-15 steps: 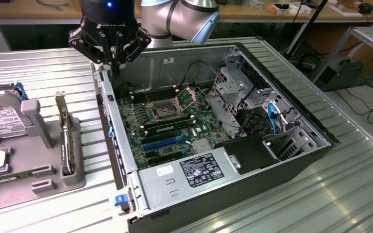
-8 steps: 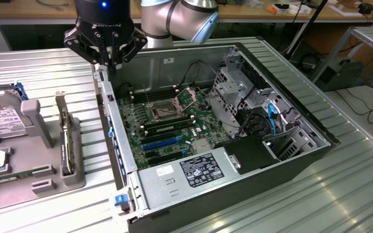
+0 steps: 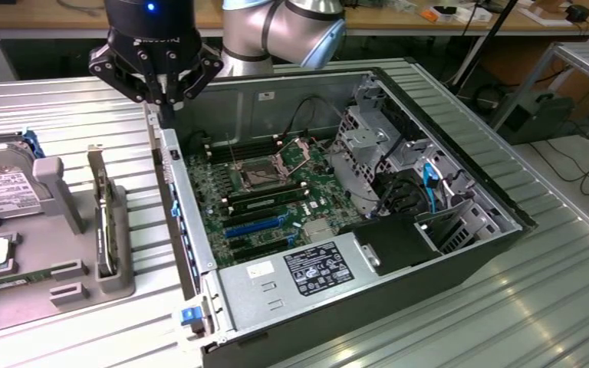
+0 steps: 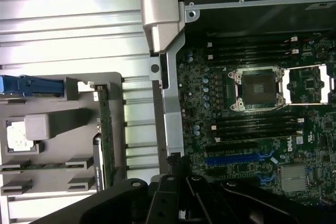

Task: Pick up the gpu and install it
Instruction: 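Reach for the gpu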

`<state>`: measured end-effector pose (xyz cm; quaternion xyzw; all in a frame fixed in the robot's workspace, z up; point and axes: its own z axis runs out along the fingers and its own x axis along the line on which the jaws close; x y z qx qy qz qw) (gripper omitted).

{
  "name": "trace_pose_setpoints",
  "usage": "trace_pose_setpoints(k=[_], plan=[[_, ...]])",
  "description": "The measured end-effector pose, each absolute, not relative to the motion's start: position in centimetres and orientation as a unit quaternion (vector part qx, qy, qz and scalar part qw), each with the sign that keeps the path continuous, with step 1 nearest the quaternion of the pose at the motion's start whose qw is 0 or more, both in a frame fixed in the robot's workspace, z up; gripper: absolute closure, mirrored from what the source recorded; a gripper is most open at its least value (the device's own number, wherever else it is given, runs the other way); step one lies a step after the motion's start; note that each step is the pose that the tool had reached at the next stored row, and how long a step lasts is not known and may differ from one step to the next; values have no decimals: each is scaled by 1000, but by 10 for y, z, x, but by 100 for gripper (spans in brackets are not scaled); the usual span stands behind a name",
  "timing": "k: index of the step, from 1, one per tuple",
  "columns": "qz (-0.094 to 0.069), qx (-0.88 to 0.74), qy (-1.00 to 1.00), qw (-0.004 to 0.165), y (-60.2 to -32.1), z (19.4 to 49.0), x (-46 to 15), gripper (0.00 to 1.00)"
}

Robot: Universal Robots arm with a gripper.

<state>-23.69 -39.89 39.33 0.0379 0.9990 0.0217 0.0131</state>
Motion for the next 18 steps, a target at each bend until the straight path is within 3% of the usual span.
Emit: trace_pose_setpoints(k=[18], plan=[[22,38,999,13,-399,393,-260,90]])
